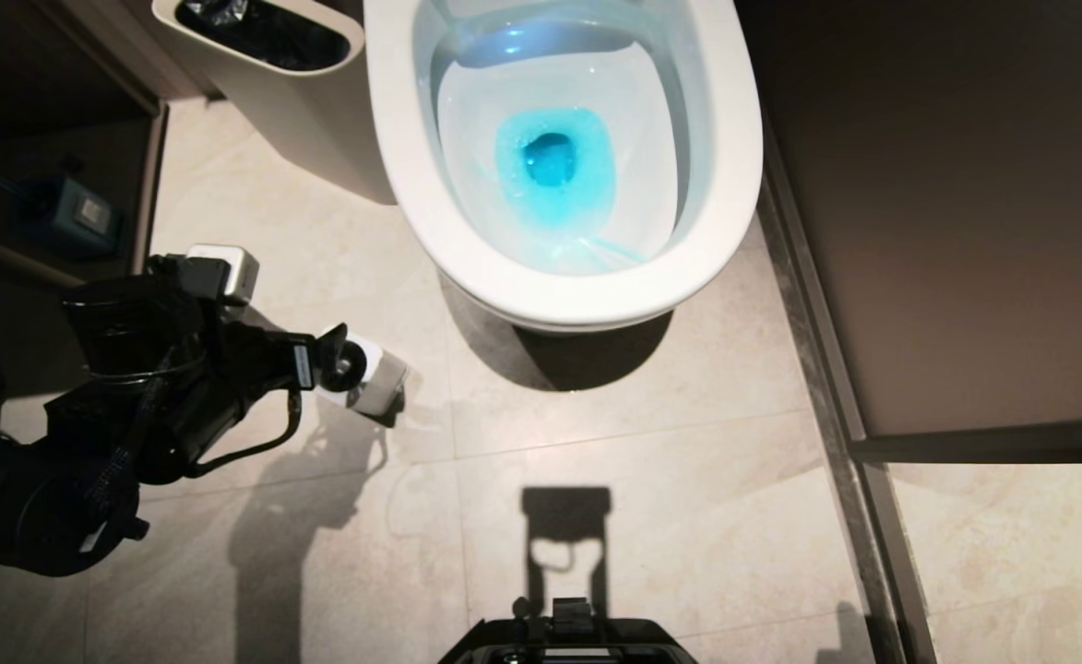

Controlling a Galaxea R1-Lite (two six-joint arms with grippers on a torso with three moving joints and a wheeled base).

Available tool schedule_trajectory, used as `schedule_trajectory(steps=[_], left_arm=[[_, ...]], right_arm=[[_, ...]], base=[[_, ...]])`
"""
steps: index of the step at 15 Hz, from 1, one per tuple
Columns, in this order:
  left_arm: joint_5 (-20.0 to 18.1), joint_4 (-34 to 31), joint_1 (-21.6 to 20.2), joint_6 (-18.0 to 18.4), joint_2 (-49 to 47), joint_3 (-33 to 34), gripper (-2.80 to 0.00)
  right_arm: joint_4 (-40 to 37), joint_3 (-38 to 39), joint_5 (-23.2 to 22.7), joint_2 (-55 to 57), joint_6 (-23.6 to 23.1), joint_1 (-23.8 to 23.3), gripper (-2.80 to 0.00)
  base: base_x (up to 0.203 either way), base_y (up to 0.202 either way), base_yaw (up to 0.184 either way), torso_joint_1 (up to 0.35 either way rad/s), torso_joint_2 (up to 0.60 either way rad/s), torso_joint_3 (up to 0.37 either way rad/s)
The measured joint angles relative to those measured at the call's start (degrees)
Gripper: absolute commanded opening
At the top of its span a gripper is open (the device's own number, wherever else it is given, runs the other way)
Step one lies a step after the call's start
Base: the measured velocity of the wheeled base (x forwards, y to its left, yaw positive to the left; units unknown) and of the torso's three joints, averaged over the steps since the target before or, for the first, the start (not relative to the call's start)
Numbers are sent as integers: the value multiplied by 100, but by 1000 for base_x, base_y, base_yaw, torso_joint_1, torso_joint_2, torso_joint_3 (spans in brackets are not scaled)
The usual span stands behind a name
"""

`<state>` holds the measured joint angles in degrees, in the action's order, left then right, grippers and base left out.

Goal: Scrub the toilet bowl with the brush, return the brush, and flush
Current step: Pick up the toilet brush

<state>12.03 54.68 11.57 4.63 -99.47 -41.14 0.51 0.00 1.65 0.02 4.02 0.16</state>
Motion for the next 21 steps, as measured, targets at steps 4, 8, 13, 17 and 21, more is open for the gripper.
schedule_trajectory(steps=[4, 8, 13, 17, 21], left_arm=[[-10, -3, 56, 7, 23, -50, 0], [-18, 2, 86, 182, 268, -43, 0], [-43, 1, 140, 300, 532, 41, 0], [-55, -7, 152, 284, 537, 152, 0], [-36, 6, 153, 267, 463, 333, 0]], right_arm=[[0, 0, 0, -2, 0, 0, -280], [0, 0, 0, 0, 0, 0, -280], [1, 0, -2, -1, -1, 0, -280], [3, 0, 2, 0, -1, 0, -280], [4, 0, -2, -2, 0, 0, -280]], base=[[0, 0, 0, 0, 0, 0], [0, 0, 0, 0, 0, 0], [0, 0, 0, 0, 0, 0], [0, 0, 0, 0, 0, 0], [0, 0, 0, 0, 0, 0]])
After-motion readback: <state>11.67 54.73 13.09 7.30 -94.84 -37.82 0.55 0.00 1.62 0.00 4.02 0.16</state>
